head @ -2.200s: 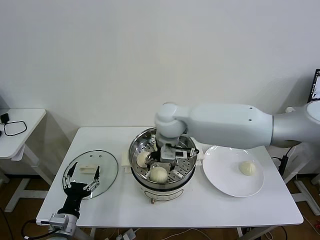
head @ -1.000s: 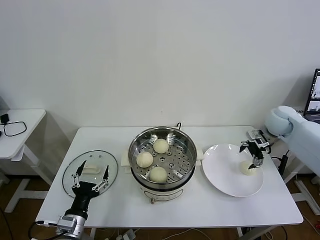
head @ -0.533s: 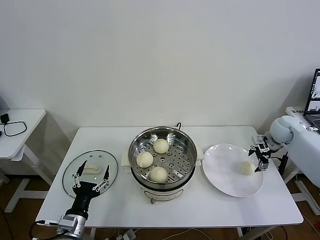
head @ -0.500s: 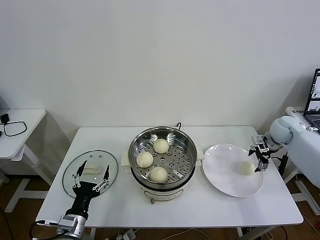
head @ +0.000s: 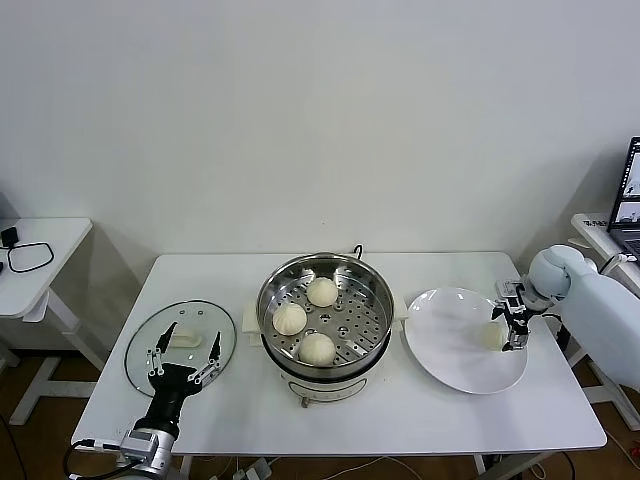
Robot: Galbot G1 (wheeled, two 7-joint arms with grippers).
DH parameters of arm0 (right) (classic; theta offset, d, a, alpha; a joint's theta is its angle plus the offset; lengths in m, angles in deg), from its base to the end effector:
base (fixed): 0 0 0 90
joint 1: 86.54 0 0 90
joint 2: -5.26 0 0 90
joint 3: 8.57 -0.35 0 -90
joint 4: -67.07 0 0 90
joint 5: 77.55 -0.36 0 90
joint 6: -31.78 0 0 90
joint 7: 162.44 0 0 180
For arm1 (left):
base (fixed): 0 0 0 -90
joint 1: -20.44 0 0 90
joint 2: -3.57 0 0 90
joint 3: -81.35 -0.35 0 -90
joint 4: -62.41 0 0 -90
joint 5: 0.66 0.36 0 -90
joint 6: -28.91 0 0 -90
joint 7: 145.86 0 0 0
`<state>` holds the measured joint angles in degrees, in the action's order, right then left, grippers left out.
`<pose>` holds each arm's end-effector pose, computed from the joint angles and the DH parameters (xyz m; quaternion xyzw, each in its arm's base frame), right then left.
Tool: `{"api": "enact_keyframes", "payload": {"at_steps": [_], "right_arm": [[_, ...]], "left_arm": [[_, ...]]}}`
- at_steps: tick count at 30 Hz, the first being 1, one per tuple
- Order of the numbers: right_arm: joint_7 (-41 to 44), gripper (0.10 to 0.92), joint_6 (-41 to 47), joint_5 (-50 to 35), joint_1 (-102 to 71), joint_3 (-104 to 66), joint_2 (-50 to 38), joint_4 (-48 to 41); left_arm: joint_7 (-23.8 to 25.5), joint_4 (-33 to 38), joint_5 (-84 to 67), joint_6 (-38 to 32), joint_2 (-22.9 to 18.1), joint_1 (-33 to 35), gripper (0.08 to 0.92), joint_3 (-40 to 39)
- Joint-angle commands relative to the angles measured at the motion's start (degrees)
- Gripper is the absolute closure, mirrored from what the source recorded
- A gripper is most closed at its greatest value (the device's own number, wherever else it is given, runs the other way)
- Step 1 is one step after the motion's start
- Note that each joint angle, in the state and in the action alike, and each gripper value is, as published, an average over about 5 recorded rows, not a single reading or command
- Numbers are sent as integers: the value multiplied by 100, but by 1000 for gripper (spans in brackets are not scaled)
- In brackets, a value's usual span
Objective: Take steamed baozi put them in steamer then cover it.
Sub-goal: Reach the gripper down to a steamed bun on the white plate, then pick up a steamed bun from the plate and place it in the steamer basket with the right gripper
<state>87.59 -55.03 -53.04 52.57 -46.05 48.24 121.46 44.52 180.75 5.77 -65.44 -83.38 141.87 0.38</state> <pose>0.5334 -0.2511 -0.2263 0.4475 -0.5438 0.5292 0.4733 0.1751 0.0592 -0.3135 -0.0409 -0.9919 -0.1203 0.0011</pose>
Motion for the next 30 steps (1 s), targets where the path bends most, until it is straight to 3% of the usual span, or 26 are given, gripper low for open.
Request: {"api": "enact_keyframes", "payload": {"at_steps": [1,7,16,22,30], "right_arm": [[-25,203,-19,140,-84,-119,108,-132],[-11,206,-13,167,-81,-118,108,-118],[-14,306,-22,162,-88,-128,103,-96],[33,321,1,19,-72,-105,-8,66],[231,322,360,-1215,644,835,-758,980]], "left_arm": [[2,-11,4,-3,5,-5,177,-7],[2,-23,2,-2,6,-17,177,-14],[-3,-41,2,3,8,-36,177,-30],[-8,-32,3,4,4,-42,177,-50],[-13,-13,11,6,6,-38,177,-76]]}}
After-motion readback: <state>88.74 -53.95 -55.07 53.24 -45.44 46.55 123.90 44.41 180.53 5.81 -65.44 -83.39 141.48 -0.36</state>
